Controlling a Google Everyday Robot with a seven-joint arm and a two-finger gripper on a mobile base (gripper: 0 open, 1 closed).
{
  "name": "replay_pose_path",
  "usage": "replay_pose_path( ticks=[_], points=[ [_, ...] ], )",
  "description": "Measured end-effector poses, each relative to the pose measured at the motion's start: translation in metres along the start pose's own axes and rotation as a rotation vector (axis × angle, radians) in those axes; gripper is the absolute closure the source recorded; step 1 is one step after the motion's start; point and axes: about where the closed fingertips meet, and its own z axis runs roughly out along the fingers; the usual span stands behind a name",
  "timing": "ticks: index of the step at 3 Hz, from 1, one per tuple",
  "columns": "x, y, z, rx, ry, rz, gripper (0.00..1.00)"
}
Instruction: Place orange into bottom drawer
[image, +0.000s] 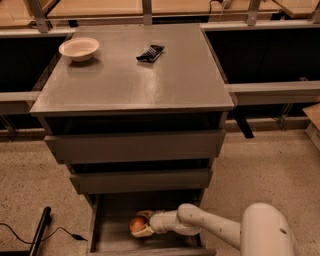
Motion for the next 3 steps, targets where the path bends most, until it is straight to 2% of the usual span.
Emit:
replay_pose_path(
  ticks=[1,2,3],
  points=[
    [0.017,-0.002,0.015,-0.028,0.048,0.027,0.36],
    [0.033,0.005,0.023,-0.032,0.065,0.036,0.13],
    [0.032,0.006,0.024,-0.035,0.064,0.037,0.0]
  ],
)
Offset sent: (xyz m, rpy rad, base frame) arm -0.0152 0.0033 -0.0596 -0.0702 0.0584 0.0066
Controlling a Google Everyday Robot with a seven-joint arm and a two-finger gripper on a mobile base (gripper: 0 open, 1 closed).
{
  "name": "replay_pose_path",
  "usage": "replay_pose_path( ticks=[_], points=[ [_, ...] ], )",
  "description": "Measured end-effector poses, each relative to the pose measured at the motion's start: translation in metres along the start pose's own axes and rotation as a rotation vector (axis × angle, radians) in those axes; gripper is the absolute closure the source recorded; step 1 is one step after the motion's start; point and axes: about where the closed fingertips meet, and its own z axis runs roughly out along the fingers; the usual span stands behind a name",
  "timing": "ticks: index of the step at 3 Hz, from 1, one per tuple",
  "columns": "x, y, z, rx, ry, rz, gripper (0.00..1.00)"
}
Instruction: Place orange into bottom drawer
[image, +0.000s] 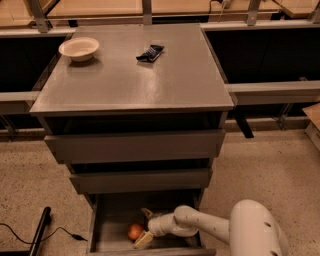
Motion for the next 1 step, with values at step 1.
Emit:
replay_pose_path(
  ticks=[1],
  points=[
    [0.0,0.0,0.0,0.0,0.0,0.0,0.0]
  ],
)
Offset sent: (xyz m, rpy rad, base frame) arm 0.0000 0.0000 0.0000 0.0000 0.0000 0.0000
